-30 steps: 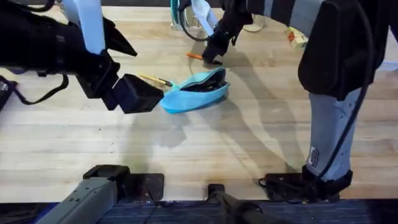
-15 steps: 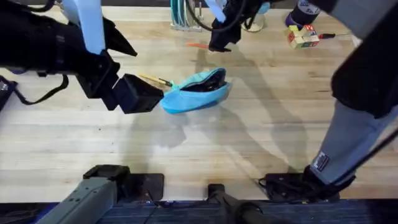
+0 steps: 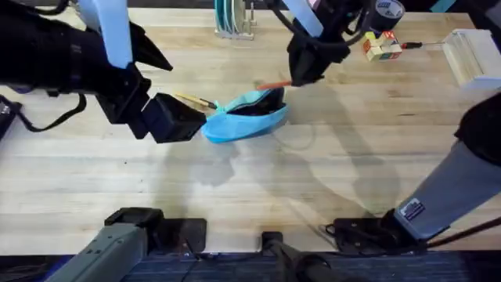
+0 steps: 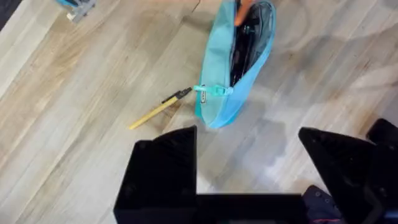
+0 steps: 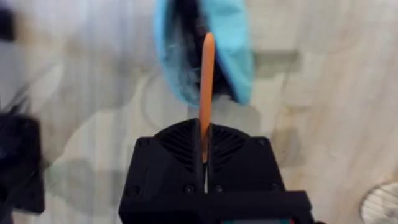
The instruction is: Unzip the bag, pick up the pens from the table one at a time and place them inside, then zip the bag closed.
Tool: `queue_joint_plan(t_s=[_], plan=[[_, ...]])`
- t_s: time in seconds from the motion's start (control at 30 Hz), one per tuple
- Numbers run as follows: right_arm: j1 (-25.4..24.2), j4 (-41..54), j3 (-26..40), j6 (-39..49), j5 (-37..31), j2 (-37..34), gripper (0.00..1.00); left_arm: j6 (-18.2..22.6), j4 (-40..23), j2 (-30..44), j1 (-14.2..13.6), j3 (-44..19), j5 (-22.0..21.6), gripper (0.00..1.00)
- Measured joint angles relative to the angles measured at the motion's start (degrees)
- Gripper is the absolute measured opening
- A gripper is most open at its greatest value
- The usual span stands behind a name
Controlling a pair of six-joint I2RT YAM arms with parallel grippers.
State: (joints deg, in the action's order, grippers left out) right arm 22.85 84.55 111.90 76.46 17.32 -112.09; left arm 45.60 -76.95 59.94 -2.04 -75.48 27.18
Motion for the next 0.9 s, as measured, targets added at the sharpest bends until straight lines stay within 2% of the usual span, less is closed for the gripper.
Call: queue_joint_plan(t_s=[0.13, 0.37, 0.47, 0.9], plan=[[0.0, 3.2, 0.0, 3.2, -0.7, 0.0, 0.031, 0.0, 0.0, 0.0, 0.0, 0.0, 0.0, 0.993], [1.0, 3.2, 0.0, 6.0, -1.5, -0.1, 0.031, 0.0, 0.0, 0.0, 0.0, 0.0, 0.0, 0.993], [2.5, 1.2, -0.4, 7.9, -1.5, 0.0, 0.031, 0.0, 0.0, 0.0, 0.0, 0.0, 0.0, 0.994], [3.3, -5.7, -6.2, 8.7, -1.0, -3.0, 0.031, 0.0, 0.0, 0.0, 0.0, 0.0, 0.0, 0.993]])
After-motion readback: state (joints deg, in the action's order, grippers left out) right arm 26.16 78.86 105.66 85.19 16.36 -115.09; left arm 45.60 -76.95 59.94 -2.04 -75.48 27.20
